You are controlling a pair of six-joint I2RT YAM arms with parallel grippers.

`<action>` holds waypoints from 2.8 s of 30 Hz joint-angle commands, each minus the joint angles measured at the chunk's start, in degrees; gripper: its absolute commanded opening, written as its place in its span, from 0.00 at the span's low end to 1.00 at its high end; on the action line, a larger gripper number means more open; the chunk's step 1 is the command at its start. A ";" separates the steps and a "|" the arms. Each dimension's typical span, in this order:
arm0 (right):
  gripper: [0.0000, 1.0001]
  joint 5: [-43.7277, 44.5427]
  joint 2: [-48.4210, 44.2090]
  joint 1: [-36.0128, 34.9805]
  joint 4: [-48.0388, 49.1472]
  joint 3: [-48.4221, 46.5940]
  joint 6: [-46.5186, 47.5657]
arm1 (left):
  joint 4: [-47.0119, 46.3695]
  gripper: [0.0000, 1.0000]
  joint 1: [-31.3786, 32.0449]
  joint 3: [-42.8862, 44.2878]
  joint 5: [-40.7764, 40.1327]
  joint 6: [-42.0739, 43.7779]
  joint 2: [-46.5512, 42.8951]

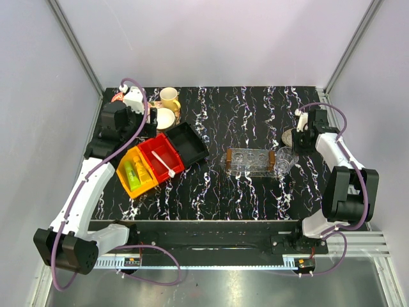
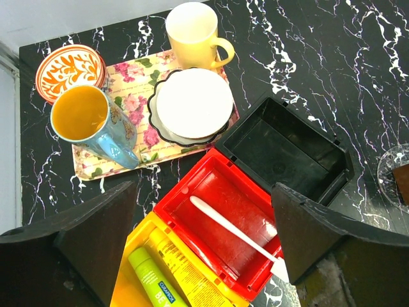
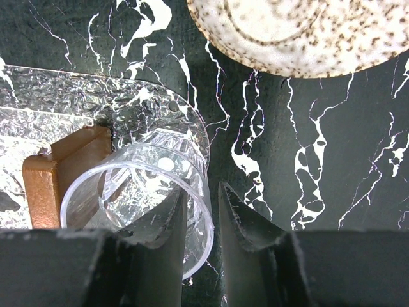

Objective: Prepare toiletry sets of a toothbrush and toothpaste on the tray

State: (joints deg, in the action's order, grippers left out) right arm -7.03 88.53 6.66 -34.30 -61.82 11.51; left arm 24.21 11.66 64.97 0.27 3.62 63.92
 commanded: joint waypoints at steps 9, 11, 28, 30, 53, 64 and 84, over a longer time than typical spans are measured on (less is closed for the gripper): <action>0.32 -1.76 -0.29 0.20 0.64 -2.78 -2.01 | -3.02 0.91 -0.59 -0.19 0.87 0.60 -2.22; 0.31 -2.20 -0.29 0.20 0.64 -2.69 -2.28 | -2.94 0.91 -0.59 -0.19 0.96 0.51 -2.13; 0.30 -2.90 -0.11 0.20 1.26 -2.43 -3.42 | -3.11 0.91 -0.67 -0.63 0.96 0.34 -2.22; 0.30 -3.26 -0.20 0.20 1.34 -2.60 -3.68 | -3.11 0.91 -0.76 -0.63 0.96 0.42 -2.22; 0.43 -1.50 -5.47 0.20 -1.11 -5.76 -3.33 | -2.94 0.91 -1.20 -0.98 0.78 0.51 -3.01; 0.46 -2.46 -13.90 0.20 -6.56 -13.67 -3.25 | 2.24 0.91 -1.90 -2.39 0.17 4.47 -4.94; 0.53 -13.10 -24.90 0.11 0.28 -7.00 -4.04 | 15.08 0.91 -6.47 -8.72 4.56 16.07 -8.81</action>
State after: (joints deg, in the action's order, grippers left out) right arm -18.44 66.04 6.70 -38.57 -71.61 7.84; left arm 38.11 5.74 57.14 2.46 16.88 57.28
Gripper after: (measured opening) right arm 0.520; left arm 0.911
